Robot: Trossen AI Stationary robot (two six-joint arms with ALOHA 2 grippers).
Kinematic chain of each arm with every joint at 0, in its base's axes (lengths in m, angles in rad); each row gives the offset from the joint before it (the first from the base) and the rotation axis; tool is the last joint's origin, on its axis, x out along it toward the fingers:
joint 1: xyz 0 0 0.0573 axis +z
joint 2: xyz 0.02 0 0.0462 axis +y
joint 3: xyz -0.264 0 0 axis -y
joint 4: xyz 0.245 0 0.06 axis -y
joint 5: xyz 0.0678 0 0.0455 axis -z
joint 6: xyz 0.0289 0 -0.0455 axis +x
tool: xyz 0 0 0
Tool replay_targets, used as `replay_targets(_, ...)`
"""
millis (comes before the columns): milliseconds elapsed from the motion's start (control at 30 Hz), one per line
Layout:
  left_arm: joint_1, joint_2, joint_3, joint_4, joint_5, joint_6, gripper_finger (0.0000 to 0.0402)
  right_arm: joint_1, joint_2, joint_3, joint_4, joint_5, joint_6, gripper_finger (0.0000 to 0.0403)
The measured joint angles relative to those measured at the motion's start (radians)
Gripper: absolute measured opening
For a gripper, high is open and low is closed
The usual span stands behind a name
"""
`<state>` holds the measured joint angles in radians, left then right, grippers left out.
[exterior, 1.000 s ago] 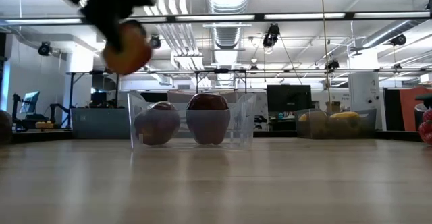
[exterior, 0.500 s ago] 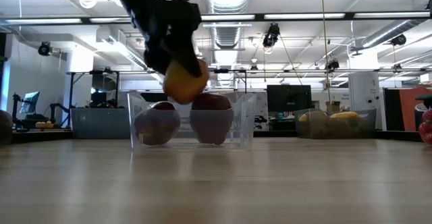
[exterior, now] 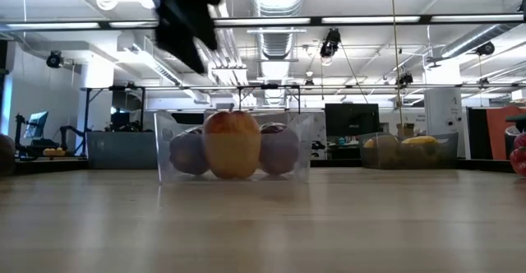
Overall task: Sort produce into baskets
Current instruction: Put the red apple into the transparent bin
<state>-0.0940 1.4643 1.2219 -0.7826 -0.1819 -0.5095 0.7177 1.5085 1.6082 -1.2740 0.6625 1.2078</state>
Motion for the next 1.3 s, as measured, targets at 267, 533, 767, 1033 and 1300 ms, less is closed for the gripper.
replay_targets(267,-0.034,-0.168,-0.071,-0.622,0.103,-0.22,0.0365,-0.062,0.0,-0.001,0.044,0.071,-0.137,0.0375)
replay_targets(533,0.015,-0.109,-0.302,-0.643,0.22,-0.312,0.0365,-0.11,0.0,-0.002,0.106,0.072,-0.233,0.0375)
replay_targets(767,0.111,0.021,-0.402,-0.606,0.197,-0.234,0.0365,-0.108,0.0,-0.003,0.106,0.07,-0.226,0.0375)
replay_targets(1033,0.219,0.174,-0.407,-0.626,0.248,-0.087,0.0365,-0.109,0.0,-0.006,0.105,0.07,-0.23,0.0375)
replay_targets(1300,0.246,0.378,-0.406,-0.625,0.271,0.035,0.0365,-0.094,0.0,-0.006,0.104,0.063,-0.232,0.0375)
